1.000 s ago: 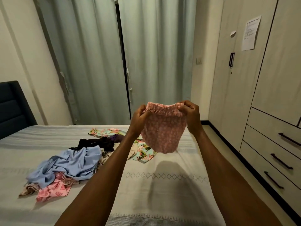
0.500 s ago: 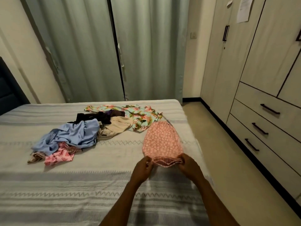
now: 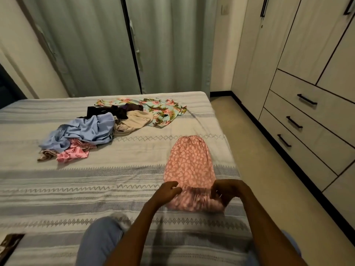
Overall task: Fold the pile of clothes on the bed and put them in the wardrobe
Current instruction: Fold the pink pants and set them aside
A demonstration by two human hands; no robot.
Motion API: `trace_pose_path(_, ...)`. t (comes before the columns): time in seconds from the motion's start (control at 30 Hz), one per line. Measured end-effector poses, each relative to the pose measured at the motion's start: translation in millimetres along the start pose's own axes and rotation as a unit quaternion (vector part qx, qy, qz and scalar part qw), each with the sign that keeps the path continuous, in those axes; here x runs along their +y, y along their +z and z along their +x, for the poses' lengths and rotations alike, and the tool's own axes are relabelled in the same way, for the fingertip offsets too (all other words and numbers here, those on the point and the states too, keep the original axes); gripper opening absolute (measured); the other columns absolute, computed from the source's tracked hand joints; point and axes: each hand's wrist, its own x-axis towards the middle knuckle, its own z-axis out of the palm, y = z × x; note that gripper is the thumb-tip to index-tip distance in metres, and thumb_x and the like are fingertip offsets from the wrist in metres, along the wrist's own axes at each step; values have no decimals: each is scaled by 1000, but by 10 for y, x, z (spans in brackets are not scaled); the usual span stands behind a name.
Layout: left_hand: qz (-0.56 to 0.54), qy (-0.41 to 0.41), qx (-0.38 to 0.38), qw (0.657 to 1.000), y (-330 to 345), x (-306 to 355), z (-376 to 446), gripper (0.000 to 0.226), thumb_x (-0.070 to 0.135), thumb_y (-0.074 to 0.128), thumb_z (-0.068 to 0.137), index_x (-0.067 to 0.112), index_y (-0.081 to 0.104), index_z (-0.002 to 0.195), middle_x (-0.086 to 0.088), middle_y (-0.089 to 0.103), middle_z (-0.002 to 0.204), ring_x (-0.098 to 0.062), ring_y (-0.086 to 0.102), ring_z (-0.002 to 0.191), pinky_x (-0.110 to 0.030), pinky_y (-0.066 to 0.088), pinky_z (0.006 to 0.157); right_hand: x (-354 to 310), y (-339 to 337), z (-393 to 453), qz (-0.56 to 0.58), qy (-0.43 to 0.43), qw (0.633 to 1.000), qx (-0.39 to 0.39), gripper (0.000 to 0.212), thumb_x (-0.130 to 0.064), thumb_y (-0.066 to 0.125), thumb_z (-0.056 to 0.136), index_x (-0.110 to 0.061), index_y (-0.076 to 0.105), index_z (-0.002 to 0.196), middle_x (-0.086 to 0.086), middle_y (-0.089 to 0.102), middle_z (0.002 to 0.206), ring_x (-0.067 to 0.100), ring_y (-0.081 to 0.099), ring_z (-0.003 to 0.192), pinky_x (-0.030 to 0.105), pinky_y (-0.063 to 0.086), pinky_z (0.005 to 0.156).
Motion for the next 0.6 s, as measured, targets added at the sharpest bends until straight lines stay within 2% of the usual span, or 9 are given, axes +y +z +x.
trace_pose_path(0.07,-36,-65,-66,995,-60,22,-14,27,29,58,88,21,54,63,4,51,67,-13,44,64,-30,34,66,-21,15,-121,2,11,999,-51,10,-16,61,88,-8,61,82,2,47,60,19,47,50,34,54,69)
trace_pose_path(0.13,-71,-98,-68,990,-105,5,-20,25,19,59,92,19,55,67,1,53,72,-15,45,68,-29,35,65,-43,32,-136,-6,-17,1000,-14,12,-18,64,90,-9,64,82,1,51,61,17,48,53,30,53,64)
trace_pose_path(0.2,-81,-98,-21,992,-132,-22,12,27,21,60,94,18,53,69,2,52,70,-15,45,65,-28,34,61,-52,8,-27,-3,-79,993,87,13,-21,68,89,-8,68,88,3,62,72,16,54,62,27,50,62)
trace_pose_path(0.27,-63,-82,41,994,-148,-70,87,33,26,61,96,19,49,67,3,48,64,-14,44,58,-29,33,58,-68,-13,131,53,-141,974,168,14,-21,67,92,-7,69,95,8,65,86,17,57,73,29,46,66)
trace_pose_path(0.37,-57,-57,113,990,-123,-87,243,32,33,58,99,9,56,77,-1,53,67,-16,48,60,-32,37,60,-156,5,349,152,-197,938,240,16,-24,67,93,-9,71,99,9,69,96,17,61,82,30,47,70)
trace_pose_path(0.43,-42,-49,154,986,-87,-48,406,28,31,53,101,14,55,80,2,54,68,-14,47,62,-31,34,58,-238,16,540,191,-211,919,275,24,-23,64,95,-11,67,115,8,69,112,19,65,93,32,53,77)
trace_pose_path(0.5,-22,-44,193,980,-55,26,564,22,30,49,103,21,56,84,5,57,71,-14,51,64,-29,34,57,-313,29,693,180,-215,901,332,32,-29,57,99,-16,59,128,8,64,127,25,62,108,41,52,91)
trace_pose_path(0.6,29,-50,241,969,-22,70,911,24,35,43,105,20,62,104,0,67,85,-21,61,73,-32,39,59,-444,-42,912,146,-233,873,403,31,-33,46,105,-24,52,133,7,62,133,31,59,116,40,47,94)
